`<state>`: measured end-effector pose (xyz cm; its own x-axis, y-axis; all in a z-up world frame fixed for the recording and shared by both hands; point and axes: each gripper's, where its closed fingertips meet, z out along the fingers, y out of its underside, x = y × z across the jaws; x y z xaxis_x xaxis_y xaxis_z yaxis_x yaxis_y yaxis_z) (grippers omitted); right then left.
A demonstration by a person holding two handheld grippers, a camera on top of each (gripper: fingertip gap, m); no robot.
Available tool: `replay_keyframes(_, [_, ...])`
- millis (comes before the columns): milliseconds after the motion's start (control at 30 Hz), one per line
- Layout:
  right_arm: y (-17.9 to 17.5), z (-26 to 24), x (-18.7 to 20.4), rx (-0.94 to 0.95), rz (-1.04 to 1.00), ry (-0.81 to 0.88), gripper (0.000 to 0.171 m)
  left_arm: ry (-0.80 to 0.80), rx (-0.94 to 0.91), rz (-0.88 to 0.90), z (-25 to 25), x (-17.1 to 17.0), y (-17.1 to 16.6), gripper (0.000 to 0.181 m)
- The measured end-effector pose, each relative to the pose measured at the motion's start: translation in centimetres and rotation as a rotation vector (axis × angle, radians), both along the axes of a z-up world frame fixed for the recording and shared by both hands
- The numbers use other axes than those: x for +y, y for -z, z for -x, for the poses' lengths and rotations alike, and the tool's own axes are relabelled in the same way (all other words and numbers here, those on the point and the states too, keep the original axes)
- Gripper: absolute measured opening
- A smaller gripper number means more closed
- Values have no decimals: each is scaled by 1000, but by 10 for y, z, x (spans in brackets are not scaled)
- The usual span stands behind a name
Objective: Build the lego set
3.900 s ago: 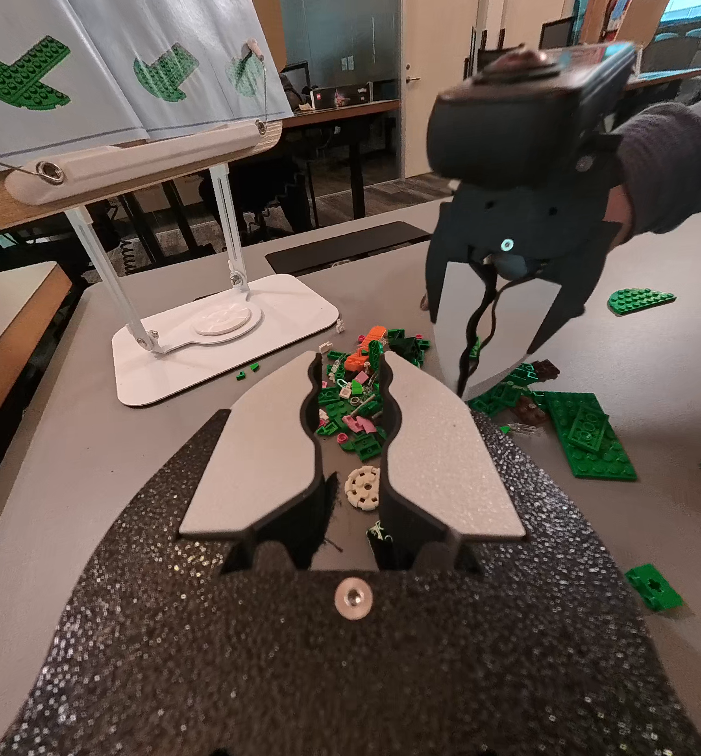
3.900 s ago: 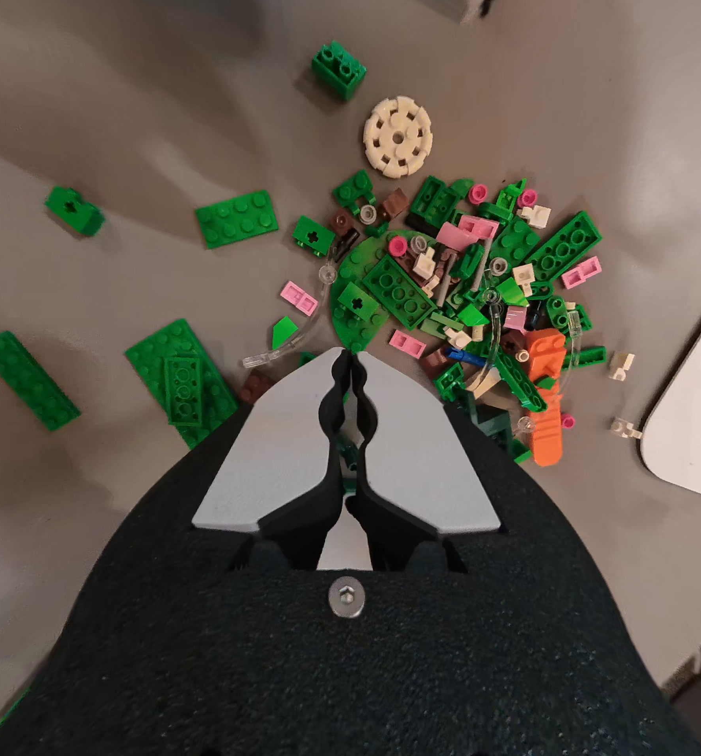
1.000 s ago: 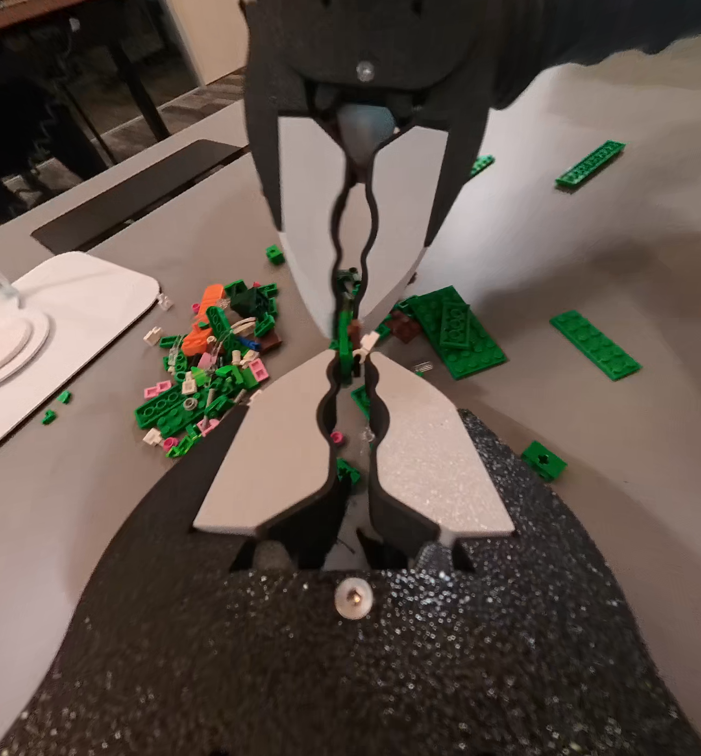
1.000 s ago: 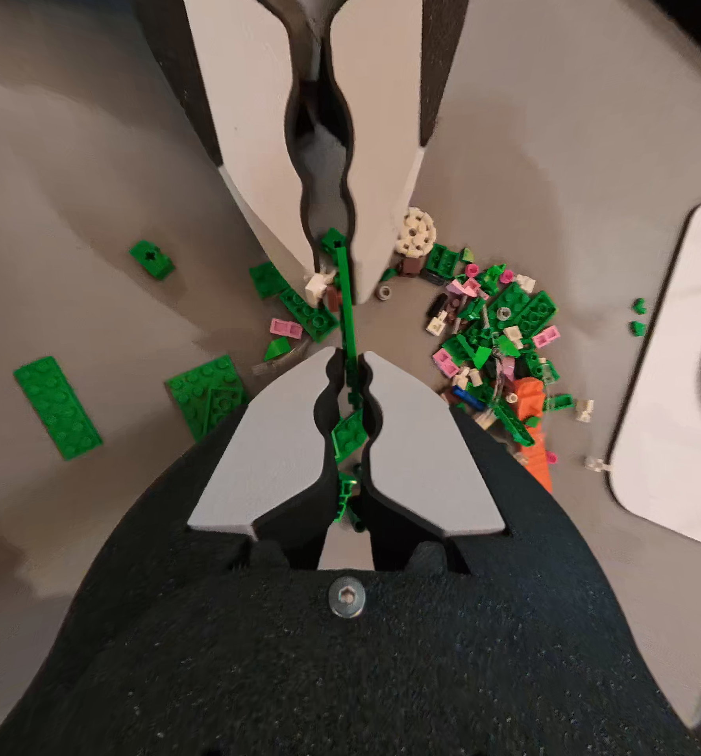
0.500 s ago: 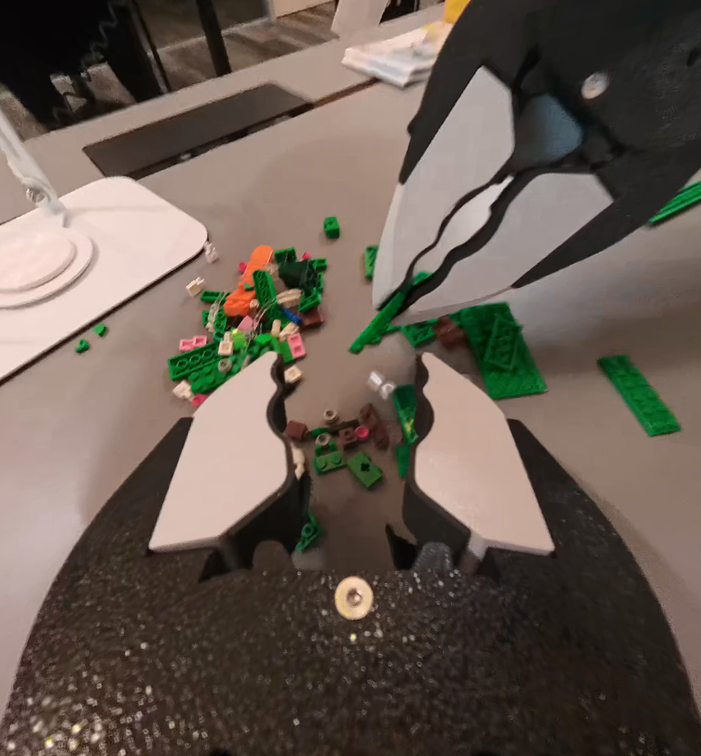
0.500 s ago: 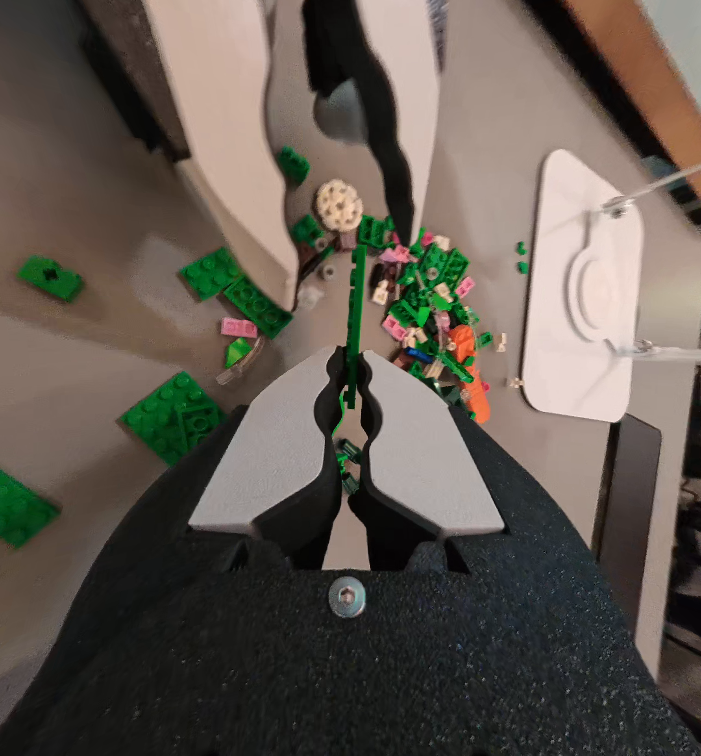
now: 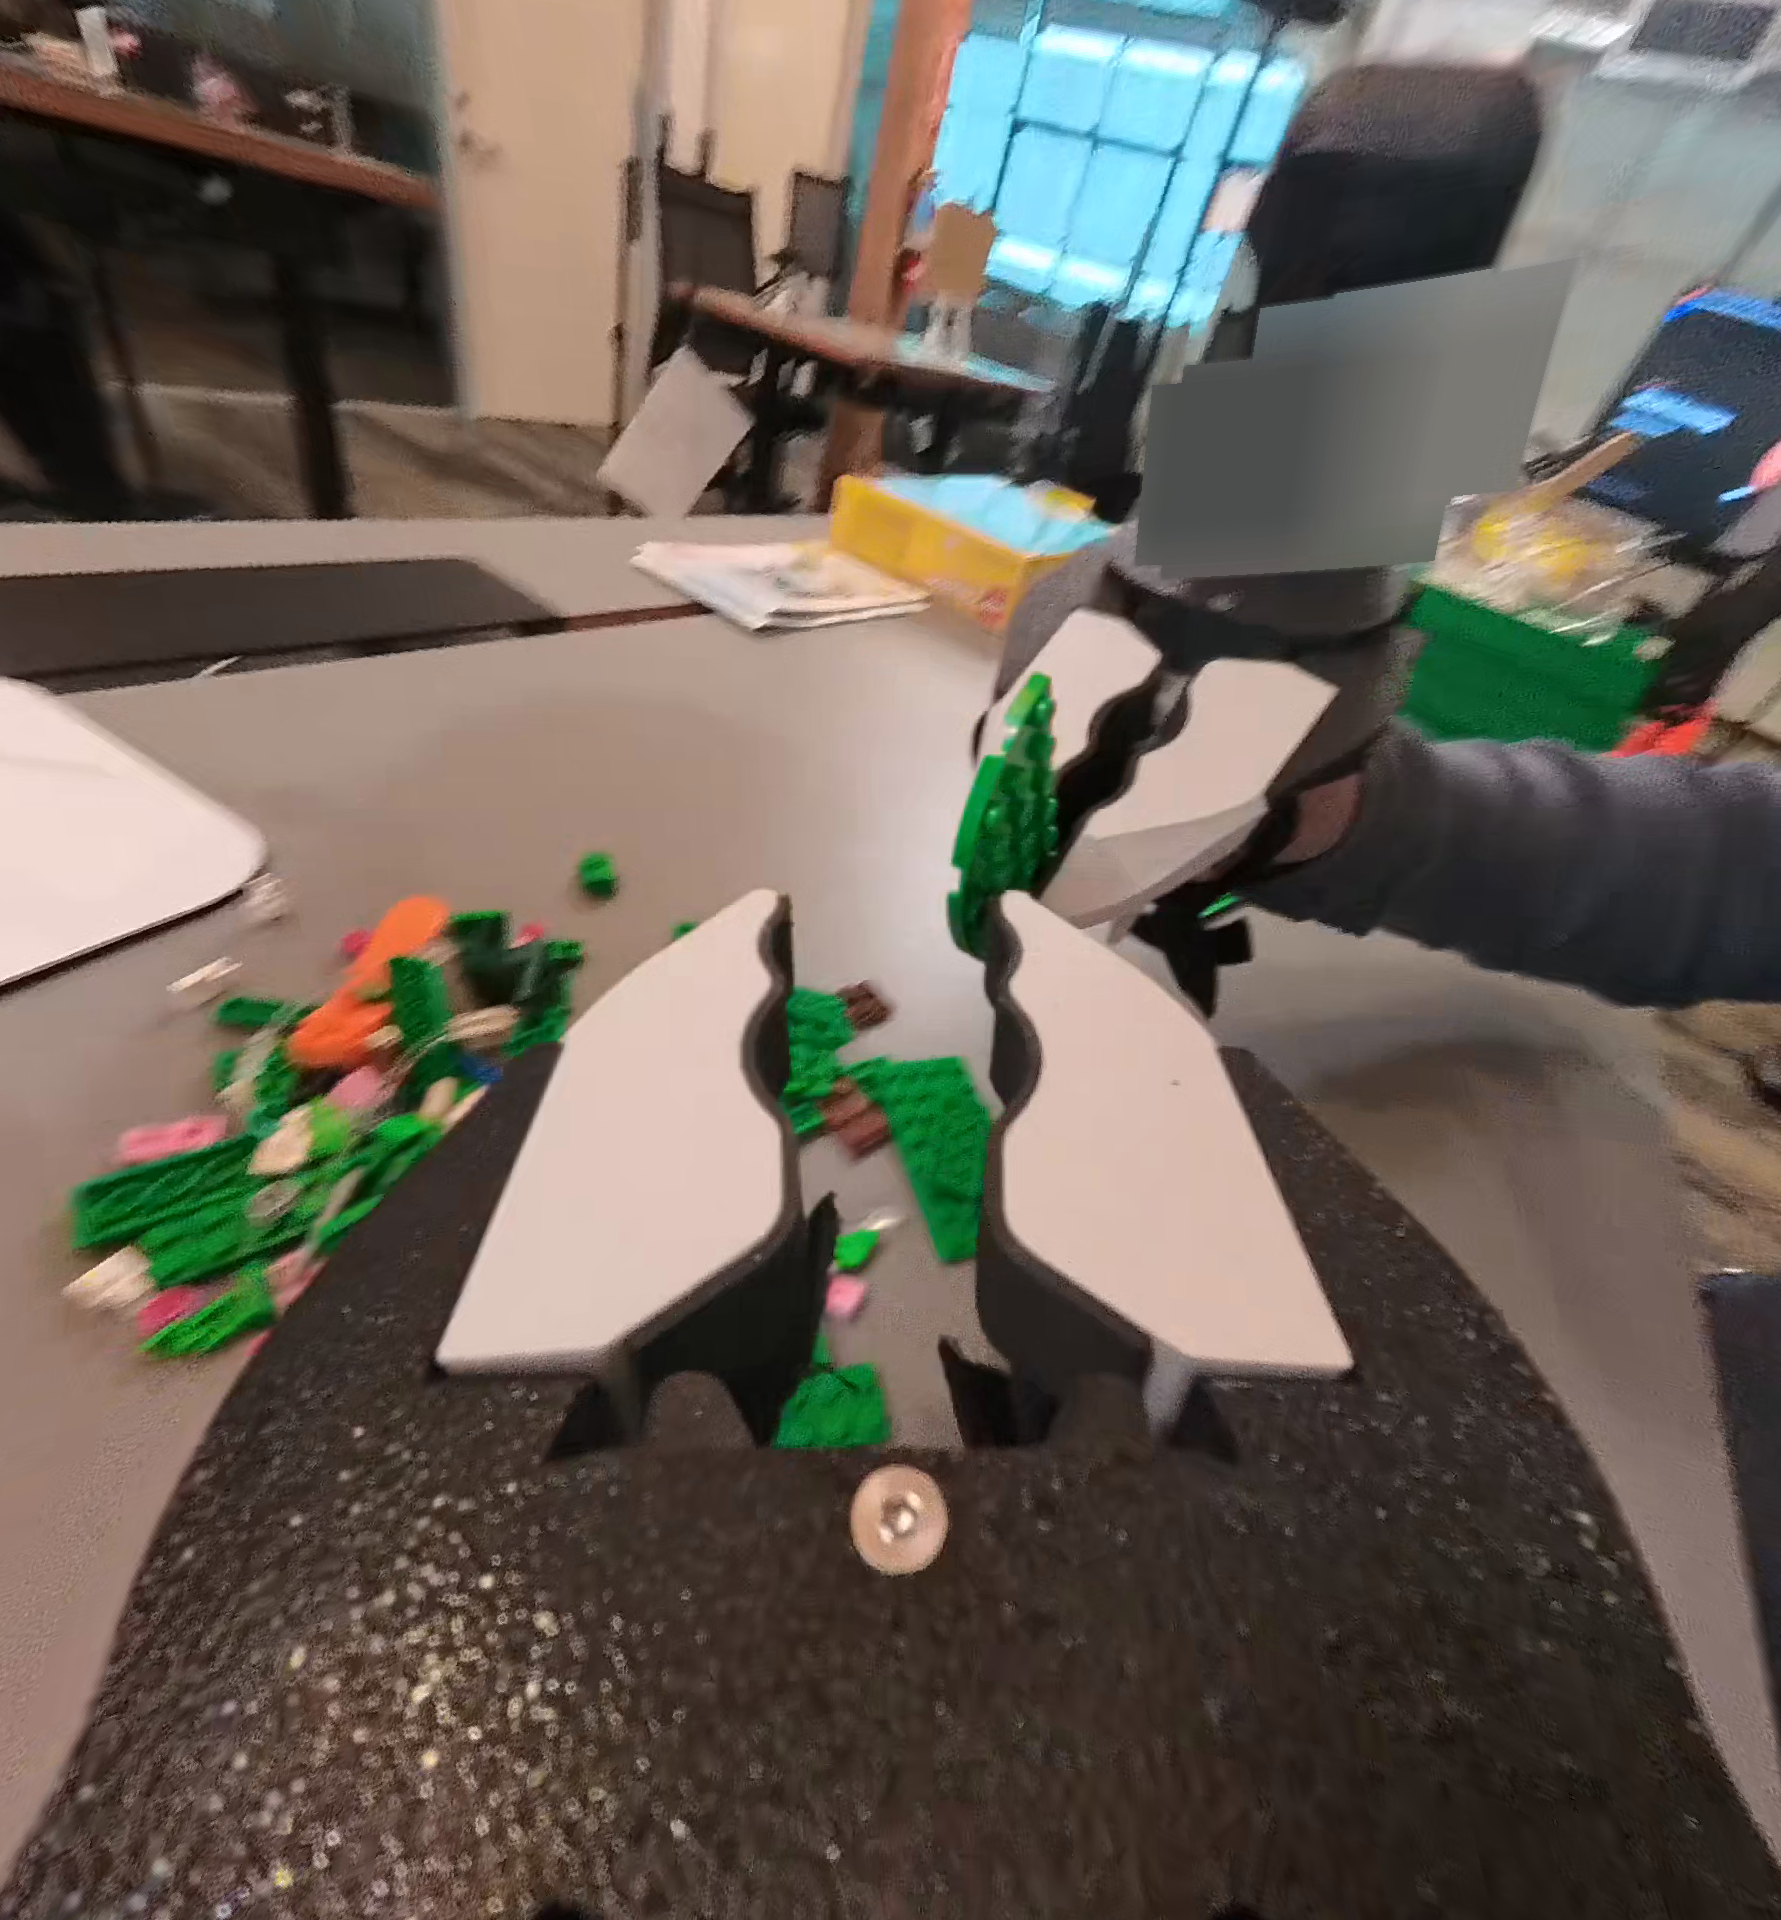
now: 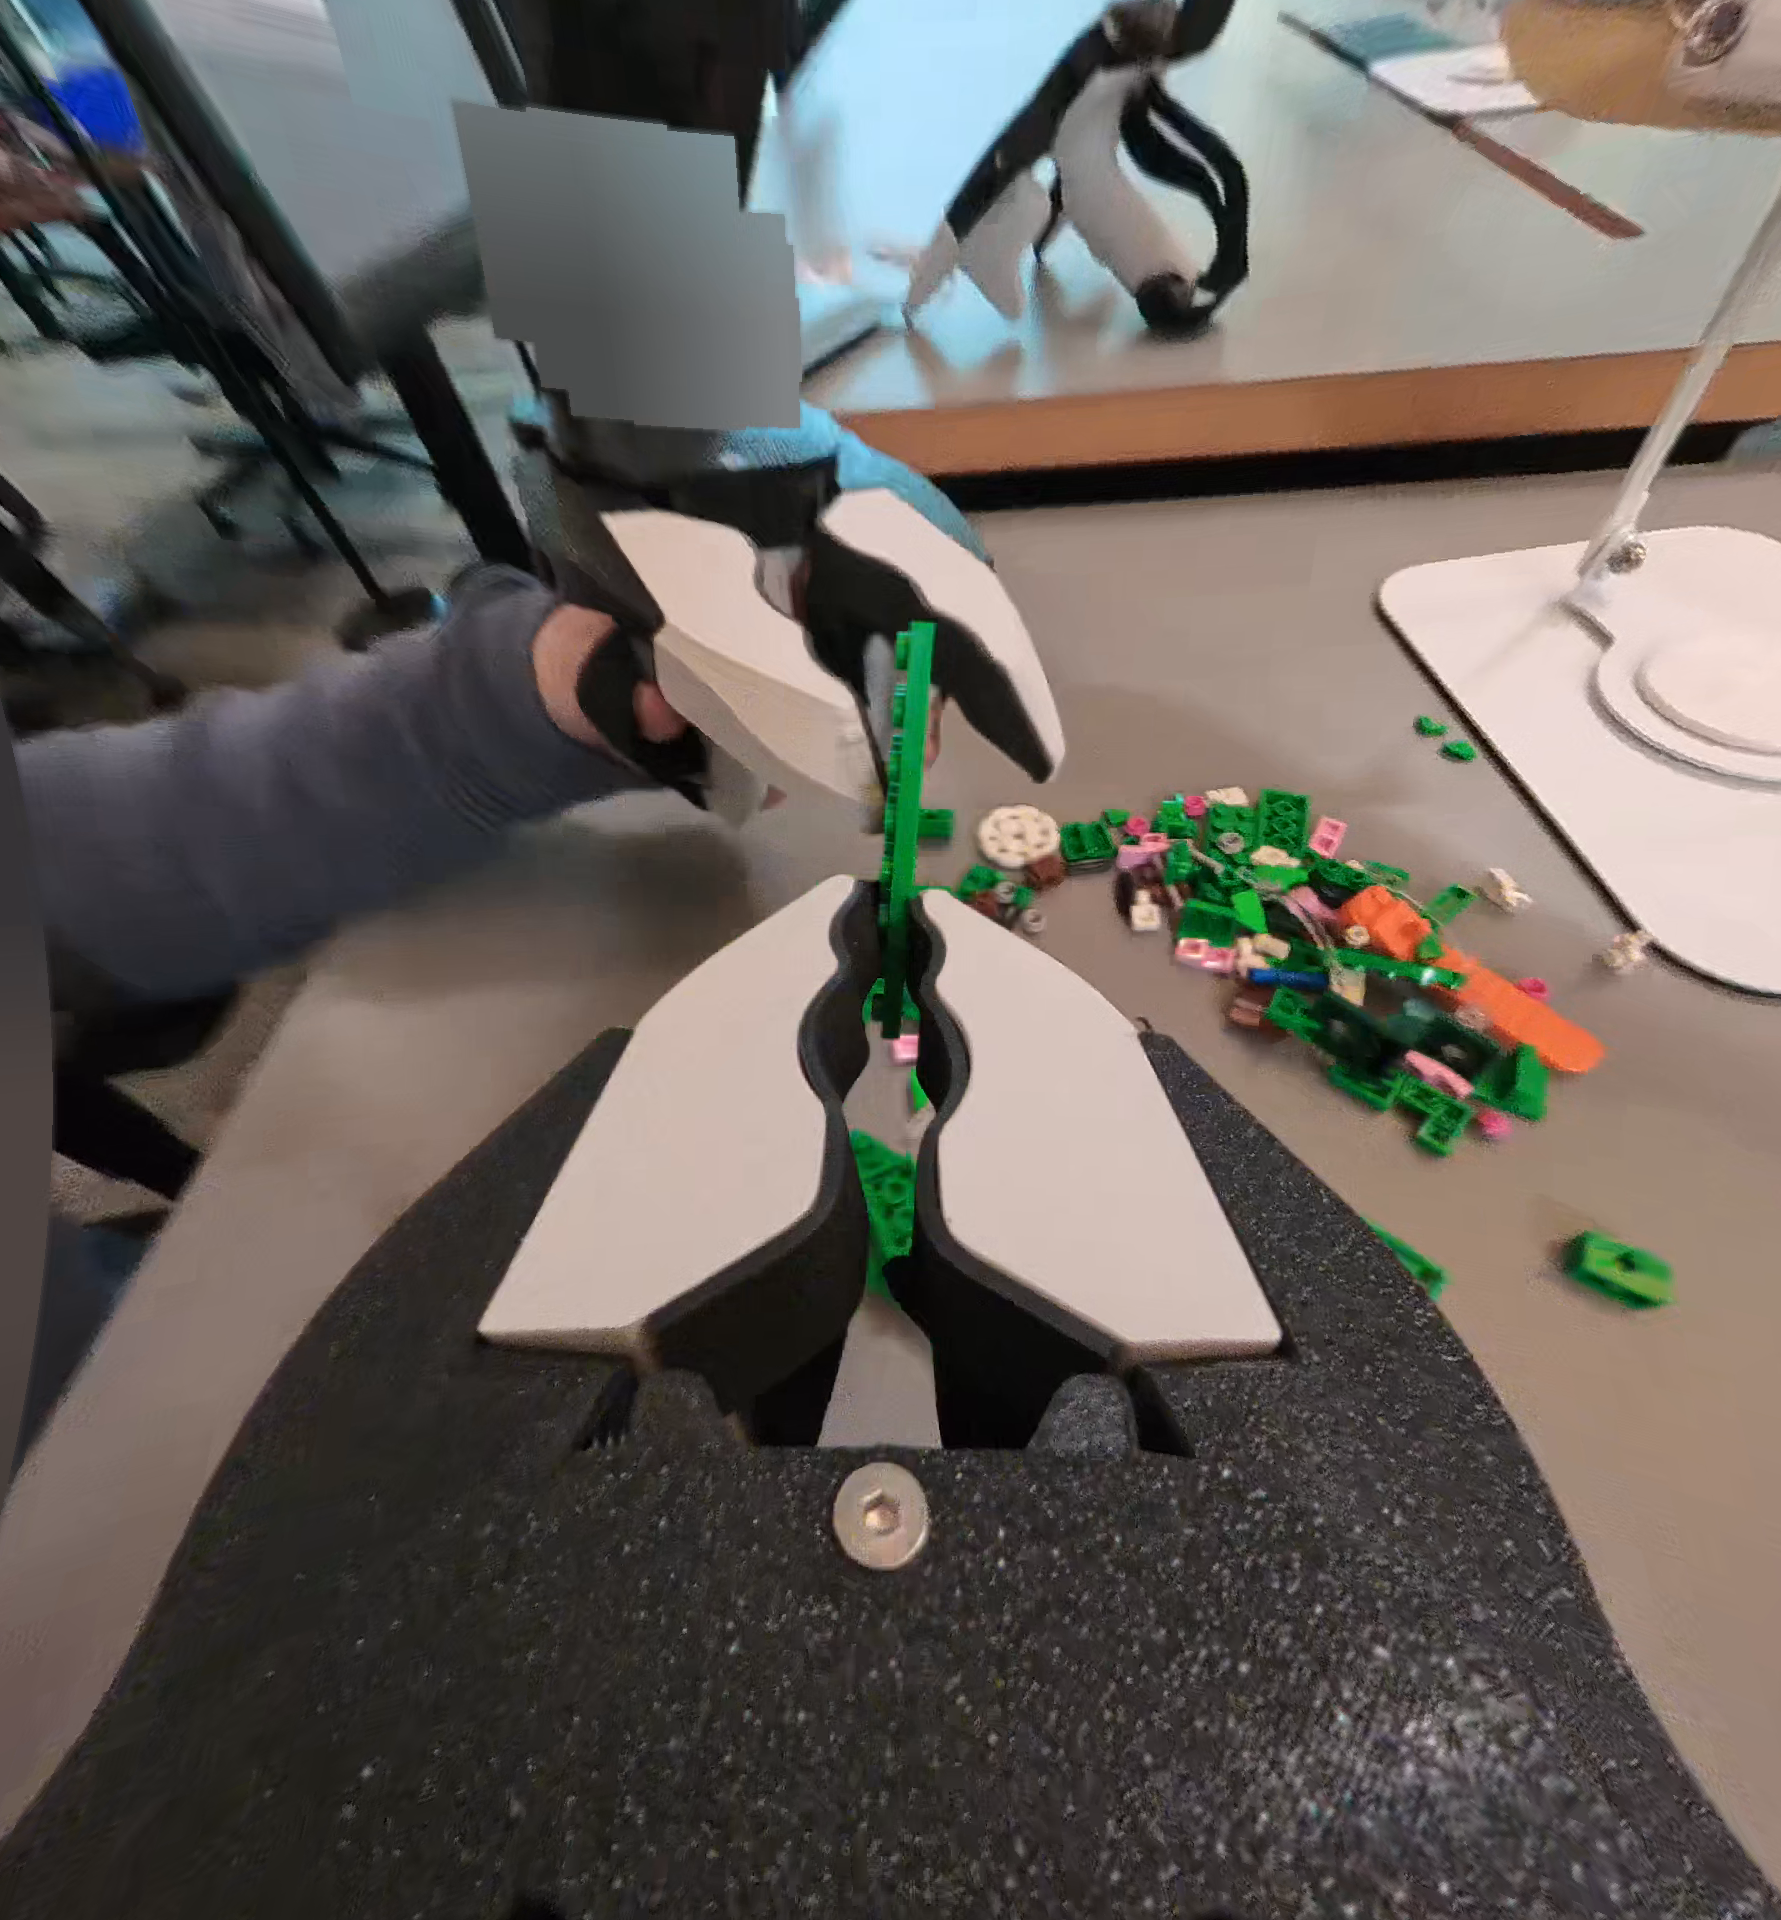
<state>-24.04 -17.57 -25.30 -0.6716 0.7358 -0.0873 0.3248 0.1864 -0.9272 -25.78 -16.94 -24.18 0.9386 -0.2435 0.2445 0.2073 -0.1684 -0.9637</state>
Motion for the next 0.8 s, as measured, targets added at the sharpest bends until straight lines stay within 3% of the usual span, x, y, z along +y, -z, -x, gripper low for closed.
replay_keyframes(167, [-12, -53, 15, 2, 175, -41, 4, 268, -29, -60, -71, 17, -14, 6])
replay_keyframes(300, [-18, -98, 44, 82, 161, 18, 7, 328, -50, -27, -118, 43, -17, 5])
replay_keyframes(400, [-25, -127, 99, 173, 52, 222, 20, 170, -140, 101, -126, 67, -6, 4])
replay_keyframes(533, [-9, -166, 165, 193, -213, 437, 30, 55, -545, 197, -151, 78, 15, 4])
replay_keyframes(667, [21, -186, 157, 120, -304, 343, 30, -62, -774, 235, -178, 80, 35, 4])
replay_keyframes(800, [42, -191, 146, 96, -378, 242, 30, -225, -813, 178, -182, 84, 38, 5])
